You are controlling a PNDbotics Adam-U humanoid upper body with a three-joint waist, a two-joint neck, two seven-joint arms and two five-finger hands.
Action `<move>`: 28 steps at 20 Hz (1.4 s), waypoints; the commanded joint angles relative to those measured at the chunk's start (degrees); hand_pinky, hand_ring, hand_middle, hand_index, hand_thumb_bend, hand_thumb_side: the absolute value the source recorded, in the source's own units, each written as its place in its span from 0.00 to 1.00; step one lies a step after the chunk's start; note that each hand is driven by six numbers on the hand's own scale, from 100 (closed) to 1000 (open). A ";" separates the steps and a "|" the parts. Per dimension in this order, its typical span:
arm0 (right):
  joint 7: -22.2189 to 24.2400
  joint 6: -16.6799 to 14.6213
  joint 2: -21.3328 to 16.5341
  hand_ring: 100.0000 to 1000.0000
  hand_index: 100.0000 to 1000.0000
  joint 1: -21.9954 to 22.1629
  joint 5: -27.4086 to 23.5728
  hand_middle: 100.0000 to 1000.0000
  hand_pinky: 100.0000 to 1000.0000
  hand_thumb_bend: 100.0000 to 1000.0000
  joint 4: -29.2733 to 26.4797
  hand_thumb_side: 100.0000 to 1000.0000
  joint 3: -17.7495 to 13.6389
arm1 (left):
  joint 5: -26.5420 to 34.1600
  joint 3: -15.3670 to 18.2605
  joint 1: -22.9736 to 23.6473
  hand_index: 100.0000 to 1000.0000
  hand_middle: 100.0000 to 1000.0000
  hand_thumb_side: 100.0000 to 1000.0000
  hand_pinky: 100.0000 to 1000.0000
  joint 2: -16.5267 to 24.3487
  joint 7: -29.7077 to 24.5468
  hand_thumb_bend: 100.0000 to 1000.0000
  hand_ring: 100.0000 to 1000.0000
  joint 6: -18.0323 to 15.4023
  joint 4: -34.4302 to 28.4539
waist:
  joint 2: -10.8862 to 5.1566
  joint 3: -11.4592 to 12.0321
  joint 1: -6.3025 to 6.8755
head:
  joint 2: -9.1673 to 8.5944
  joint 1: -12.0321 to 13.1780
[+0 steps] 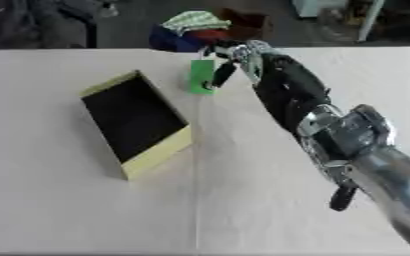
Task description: Pick up objects on the table and place them in the box.
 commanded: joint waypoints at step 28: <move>-11.18 -13.58 3.29 1.00 0.47 -5.09 10.09 0.95 0.93 0.09 -16.69 0.10 -0.34 | 0.48 0.10 0.02 0.78 0.70 0.49 0.61 0.39 0.06 0.67 0.62 0.16 -1.11 | -1.96 -1.23 0.68 | 0.22 1.25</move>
